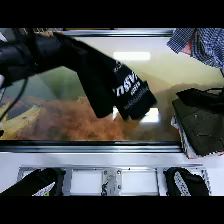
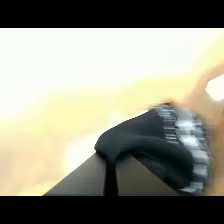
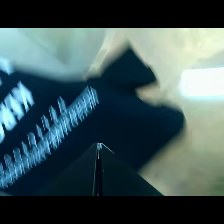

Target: Fold the clothes and pants, and hang the long-sleeved shirts on hangers.

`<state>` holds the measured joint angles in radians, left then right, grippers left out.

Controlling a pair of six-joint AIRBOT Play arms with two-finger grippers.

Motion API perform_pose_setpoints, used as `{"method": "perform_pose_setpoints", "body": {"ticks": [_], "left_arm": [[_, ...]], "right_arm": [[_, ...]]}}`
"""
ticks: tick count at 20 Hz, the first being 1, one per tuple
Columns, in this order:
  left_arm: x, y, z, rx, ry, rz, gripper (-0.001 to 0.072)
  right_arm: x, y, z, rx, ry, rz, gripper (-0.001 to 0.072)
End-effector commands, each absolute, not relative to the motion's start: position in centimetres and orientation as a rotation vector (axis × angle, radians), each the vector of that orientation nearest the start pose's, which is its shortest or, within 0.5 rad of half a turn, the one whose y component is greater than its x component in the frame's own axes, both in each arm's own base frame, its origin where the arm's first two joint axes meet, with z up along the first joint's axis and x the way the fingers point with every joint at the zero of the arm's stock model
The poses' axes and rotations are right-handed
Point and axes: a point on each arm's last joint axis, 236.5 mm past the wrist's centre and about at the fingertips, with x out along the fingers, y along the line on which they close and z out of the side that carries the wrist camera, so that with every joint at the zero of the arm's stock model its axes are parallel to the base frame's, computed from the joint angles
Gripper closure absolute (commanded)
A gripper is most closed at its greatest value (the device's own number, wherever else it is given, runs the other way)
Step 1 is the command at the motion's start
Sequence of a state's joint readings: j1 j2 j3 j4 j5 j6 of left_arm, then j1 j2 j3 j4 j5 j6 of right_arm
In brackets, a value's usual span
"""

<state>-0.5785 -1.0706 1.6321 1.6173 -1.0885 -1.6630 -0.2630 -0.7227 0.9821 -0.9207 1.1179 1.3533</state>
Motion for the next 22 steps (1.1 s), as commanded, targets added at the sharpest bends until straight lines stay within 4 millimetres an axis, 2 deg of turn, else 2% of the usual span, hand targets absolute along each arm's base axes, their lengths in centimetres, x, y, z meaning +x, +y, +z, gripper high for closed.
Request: {"method": "perform_pose_setpoints", "body": {"ticks": [1, 2, 4, 5, 6, 7, 8, 10, 12, 15, 17, 19, 22], "left_arm": [[37.1, -19.4, 18.4, 0.128, 0.775, -0.389, 0.0699], [37.3, -18.2, 13.8, 0.150, 0.881, -0.350, 0.0699], [36.9, -15.9, 6.1, 0.180, 1.063, -0.286, 0.0699], [36.4, -14.6, 2.7, 0.191, 1.150, -0.254, 0.0699], [35.8, -13.4, 0.2, 0.195, 1.221, -0.225, 0.0699], [35.0, -12.2, -1.8, 0.199, 1.288, -0.197, 0.0699], [34.2, -10.9, -3.3, 0.198, 1.349, -0.168, 0.0699], [32.8, -9.0, -5.1, 0.186, 1.428, -0.124, 0.0699], [31.6, -8.0, -6.3, 0.182, 1.471, -0.104, 0.0699], [30.5, -7.6, -7.4, 0.189, 1.504, -0.100, 0.0699], [30.3, -7.6, -7.7, 0.190, 1.507, -0.100, 0.0699], [30.5, -7.6, -7.6, 0.189, 1.501, -0.101, 0.0699], [30.7, -7.7, -7.6, 0.186, 1.489, -0.104, 0.0699]], "right_arm": [[32.9, 2.5, 18.2, 0.410, 0.699, 0.201, 0.0696], [33.0, 2.4, 17.8, 0.414, 0.707, 0.200, 0.0695], [33.2, 2.4, 16.3, 0.428, 0.746, 0.197, 0.0675], [33.1, 2.4, 15.0, 0.440, 0.785, 0.197, 0.0506], [32.9, 2.4, 13.2, 0.450, 0.839, 0.194, 0.0269], [32.5, 2.3, 11.1, 0.456, 0.907, 0.189, 0.0183], [31.8, 2.0, 8.8, 0.453, 0.978, 0.175, 0.0184], [30.2, 1.3, 3.7, 0.454, 1.129, 0.140, 0.0184], [28.4, 1.6, -1.1, 0.497, 1.270, 0.126, 0.0184], [26.1, 2.3, -6.3, 0.569, 1.435, 0.117, 0.0185], [25.2, 2.6, -8.5, 0.600, 1.510, 0.111, 0.0188], [24.8, 3.3, -9.9, 0.595, 1.557, 0.126, 0.0276], [25.3, 5.1, -11.1, 0.561, 1.573, 0.159, 0.0276]]}}
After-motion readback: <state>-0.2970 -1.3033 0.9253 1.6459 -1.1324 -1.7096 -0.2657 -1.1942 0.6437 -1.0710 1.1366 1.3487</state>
